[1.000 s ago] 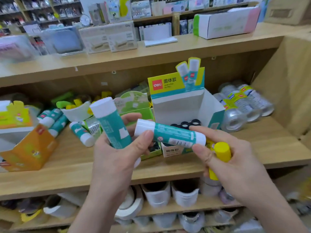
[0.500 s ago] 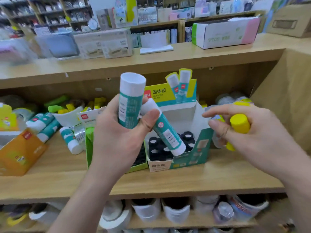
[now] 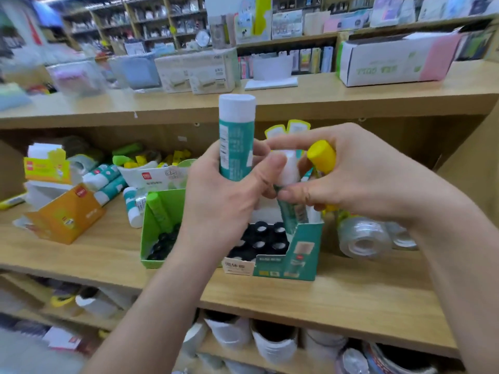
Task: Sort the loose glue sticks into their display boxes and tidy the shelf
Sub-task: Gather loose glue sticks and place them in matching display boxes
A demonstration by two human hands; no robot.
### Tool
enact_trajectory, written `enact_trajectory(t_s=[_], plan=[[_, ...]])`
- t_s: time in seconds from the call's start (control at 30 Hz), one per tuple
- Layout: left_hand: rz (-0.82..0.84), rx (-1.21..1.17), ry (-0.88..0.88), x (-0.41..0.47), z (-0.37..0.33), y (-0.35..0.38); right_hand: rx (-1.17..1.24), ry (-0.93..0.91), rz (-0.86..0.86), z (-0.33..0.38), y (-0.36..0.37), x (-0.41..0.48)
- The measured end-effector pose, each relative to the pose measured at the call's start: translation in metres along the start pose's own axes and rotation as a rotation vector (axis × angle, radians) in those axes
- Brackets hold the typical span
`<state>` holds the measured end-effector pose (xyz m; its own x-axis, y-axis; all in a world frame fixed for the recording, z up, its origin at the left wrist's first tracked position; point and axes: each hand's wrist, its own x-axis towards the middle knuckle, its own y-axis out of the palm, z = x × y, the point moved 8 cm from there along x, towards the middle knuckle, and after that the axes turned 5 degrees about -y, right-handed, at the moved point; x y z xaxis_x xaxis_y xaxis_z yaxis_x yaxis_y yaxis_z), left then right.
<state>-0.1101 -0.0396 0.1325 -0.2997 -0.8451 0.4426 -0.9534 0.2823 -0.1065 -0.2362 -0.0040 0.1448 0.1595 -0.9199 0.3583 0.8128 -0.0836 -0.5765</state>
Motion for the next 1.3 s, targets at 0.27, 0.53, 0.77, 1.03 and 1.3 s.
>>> enact_trajectory(t_s=[0.27,0.53,0.77,1.03,1.3], plan=[[0.218,0.428,-0.093,-0.029,0.040,-0.004,-0.319,0.083,-0.209,-0.018,-0.032,-0.017],[0.279,0.566,-0.136,-0.043,0.064,-0.008,-0.590,0.162,-0.149,-0.022,-0.016,-0.010],[0.272,0.586,-0.151,-0.038,0.070,-0.012,-0.737,0.161,-0.100,-0.013,-0.011,-0.003],[0.324,0.555,-0.144,-0.036,0.056,-0.003,-0.550,0.199,-0.156,-0.025,-0.022,-0.009],[0.288,0.278,-0.130,-0.024,0.037,0.000,-0.591,0.168,-0.247,-0.024,-0.026,-0.016]])
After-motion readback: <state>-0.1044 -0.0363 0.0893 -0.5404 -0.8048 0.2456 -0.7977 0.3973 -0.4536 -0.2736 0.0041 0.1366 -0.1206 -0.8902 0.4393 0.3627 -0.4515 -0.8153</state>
